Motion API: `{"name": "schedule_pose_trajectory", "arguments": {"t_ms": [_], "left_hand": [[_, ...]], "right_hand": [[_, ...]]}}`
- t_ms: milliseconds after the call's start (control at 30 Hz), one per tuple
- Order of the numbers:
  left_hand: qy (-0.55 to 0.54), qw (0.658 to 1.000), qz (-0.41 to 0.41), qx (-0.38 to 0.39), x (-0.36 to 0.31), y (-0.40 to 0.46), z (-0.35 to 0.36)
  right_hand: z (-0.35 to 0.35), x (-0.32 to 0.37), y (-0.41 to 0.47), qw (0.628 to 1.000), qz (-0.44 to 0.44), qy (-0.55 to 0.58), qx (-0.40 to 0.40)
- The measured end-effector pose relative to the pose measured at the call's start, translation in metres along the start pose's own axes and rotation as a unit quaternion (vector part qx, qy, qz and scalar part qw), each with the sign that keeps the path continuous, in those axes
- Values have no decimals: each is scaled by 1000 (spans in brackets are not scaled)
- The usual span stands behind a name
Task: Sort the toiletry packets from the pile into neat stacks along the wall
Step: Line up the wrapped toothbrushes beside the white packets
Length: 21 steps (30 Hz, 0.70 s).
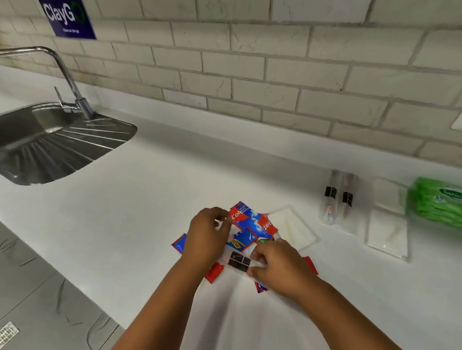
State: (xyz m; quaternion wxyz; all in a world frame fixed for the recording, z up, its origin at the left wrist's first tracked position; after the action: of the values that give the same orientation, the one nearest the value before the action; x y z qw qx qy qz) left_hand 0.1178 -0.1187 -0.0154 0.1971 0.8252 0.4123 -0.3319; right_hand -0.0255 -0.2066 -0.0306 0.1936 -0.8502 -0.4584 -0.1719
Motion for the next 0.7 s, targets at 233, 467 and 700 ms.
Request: {"name": "schedule_pose_trajectory", "arguments": {"t_ms": [233,467,700], "left_hand": [[-189,957,-41,-216,-6,-13,-7],[-336,921,-151,131,-57,-13,61],[-380,887,-109,236,-108,9,108]], "right_hand": [[-26,-22,-2,962,106,249,-41],[-51,-48,-3,844,177,495,-111],[-72,-95,-1,818,199,509,-178]]}}
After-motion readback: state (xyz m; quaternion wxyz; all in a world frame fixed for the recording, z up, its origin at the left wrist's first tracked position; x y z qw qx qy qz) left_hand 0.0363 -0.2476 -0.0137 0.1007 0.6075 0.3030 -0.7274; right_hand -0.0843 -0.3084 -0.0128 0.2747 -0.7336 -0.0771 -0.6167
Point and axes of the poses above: each hand's wrist, its own y-axis towards the middle knuckle, its own z-axis out of the palm, x = y × z, the point moved 3 cm from there along y, towards the middle knuckle
